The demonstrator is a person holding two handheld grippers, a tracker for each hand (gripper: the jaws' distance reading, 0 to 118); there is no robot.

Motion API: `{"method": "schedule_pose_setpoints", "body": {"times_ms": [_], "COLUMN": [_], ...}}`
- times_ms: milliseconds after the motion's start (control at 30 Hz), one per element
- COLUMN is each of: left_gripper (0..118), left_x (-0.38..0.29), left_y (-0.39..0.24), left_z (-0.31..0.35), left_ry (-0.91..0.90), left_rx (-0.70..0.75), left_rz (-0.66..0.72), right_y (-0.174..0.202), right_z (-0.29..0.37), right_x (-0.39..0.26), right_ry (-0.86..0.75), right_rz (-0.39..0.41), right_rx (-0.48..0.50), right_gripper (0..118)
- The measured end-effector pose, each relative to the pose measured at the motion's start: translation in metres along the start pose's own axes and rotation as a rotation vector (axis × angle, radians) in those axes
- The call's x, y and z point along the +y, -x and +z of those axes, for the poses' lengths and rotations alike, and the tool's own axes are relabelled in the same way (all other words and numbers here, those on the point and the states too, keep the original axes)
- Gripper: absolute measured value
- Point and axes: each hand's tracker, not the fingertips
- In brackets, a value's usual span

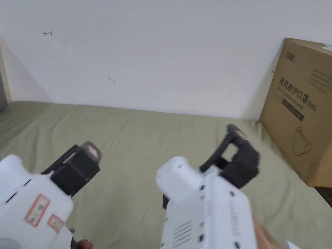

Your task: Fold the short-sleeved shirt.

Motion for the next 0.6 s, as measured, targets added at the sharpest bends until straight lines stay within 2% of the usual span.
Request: {"method": "schedule_pose_setpoints", "body": {"times_ms": [33,67,100,167,200,233,300,333,400,467,533,567,600], "left_gripper": [118,118,118,118,118,118,118,118,118,118,118,118,118], "left_x": [-0.006,-0.012,-0.015,-0.017,-0.016,-0.014,-0.006,-0.002,0.004,0.004,-0.004,-0.01,-0.016], "left_y": [0.015,0.026,0.034,0.045,0.046,0.043,0.028,0.015,-0.014,-0.046,-0.067,-0.076,-0.082], "left_z": [0.0,0.0,0.001,0.0,0.001,0.001,-0.001,-0.002,-0.001,0.001,0.002,0.003,0.004], "left_ry": [-0.02,-0.041,-0.051,-0.036,-0.038,-0.038,-0.052,-0.063,-0.108,-0.131,-0.133,-0.118,-0.107], "left_rx": [0.003,0.038,0.084,0.146,0.12,0.12,0.107,0.117,0.08,0.065,0.012,0.01,0.026], "left_rz": [0.085,0.128,0.125,0.119,0.109,0.098,-0.021,-0.094,-0.282,-0.532,-0.784,-0.898,-0.98], "right_y": [0.014,0.026,0.034,0.038,0.038,0.036,0.025,0.014,-0.015,-0.046,-0.063,-0.066,-0.064], "right_z": [0.004,0.007,0.009,0.011,0.01,0.008,-0.001,-0.007,-0.019,-0.031,-0.042,-0.042,-0.042], "right_x": [0.001,0.0,0.0,0.0,0.002,0.003,0.002,0.004,0.002,-0.013,-0.042,-0.059,-0.072], "right_ry": [-0.028,-0.047,-0.058,-0.041,-0.026,-0.019,0.001,0.029,0.111,0.184,0.265,0.291,0.351], "right_rz": [0.119,0.185,0.2,0.149,0.12,0.088,0.002,-0.1,-0.367,-0.704,-1.008,-1.132,-1.179], "right_rx": [-0.012,-0.015,0.012,0.116,0.142,0.152,0.145,0.164,0.225,0.229,0.253,0.26,0.222], "right_gripper": [118,118,118,118,118,118,118,118,118,118,118,118,118]}}
